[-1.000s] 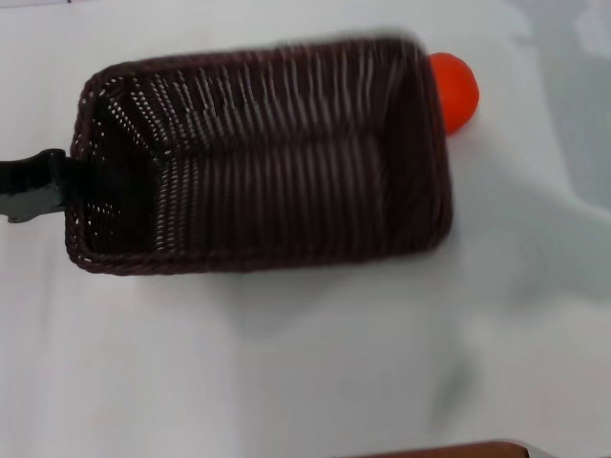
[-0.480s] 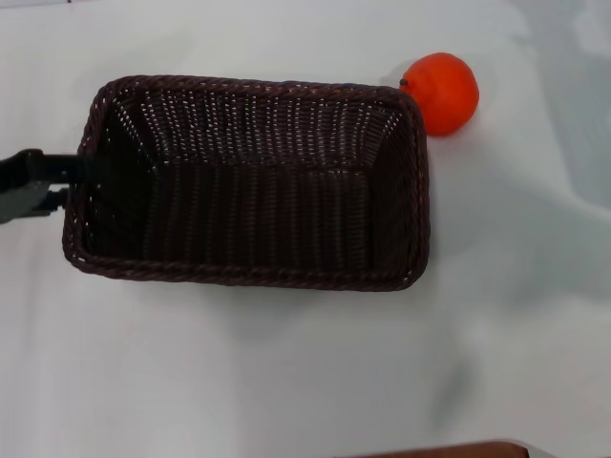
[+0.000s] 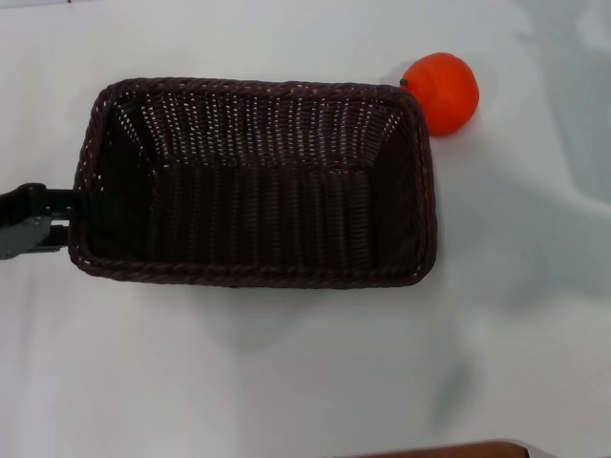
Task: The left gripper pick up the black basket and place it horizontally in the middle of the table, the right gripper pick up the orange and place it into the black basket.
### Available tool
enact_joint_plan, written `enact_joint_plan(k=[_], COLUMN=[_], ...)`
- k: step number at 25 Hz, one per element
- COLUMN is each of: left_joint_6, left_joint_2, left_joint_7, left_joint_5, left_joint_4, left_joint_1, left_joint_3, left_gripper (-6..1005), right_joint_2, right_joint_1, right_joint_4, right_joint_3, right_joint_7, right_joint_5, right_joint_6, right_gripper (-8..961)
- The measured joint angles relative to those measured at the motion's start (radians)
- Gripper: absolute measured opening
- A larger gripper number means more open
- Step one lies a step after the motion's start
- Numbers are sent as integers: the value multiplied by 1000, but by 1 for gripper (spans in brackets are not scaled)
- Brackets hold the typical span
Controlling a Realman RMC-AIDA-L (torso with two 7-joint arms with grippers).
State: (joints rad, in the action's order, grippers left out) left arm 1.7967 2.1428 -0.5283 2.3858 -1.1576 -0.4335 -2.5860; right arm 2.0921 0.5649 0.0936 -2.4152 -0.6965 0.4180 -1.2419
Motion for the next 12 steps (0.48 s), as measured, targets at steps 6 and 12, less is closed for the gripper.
enact_joint_plan(k=[6, 12], left_joint_6=[22, 15], left_joint_2=[0, -22], left_joint_7=[-2, -21], left_joint_5=[-25, -23], left_joint_4=[6, 12], left_joint_1=[16, 35], left_joint_3=[2, 2], left_gripper=[618, 620], right_joint_2=[0, -3], right_joint_1=[4, 6], right_joint_4=[2, 14], right_joint_3=[2, 32], right_joint_7=[0, -8], right_joint_5=[3, 11], right_joint_6=[2, 5], right_gripper=[945, 944])
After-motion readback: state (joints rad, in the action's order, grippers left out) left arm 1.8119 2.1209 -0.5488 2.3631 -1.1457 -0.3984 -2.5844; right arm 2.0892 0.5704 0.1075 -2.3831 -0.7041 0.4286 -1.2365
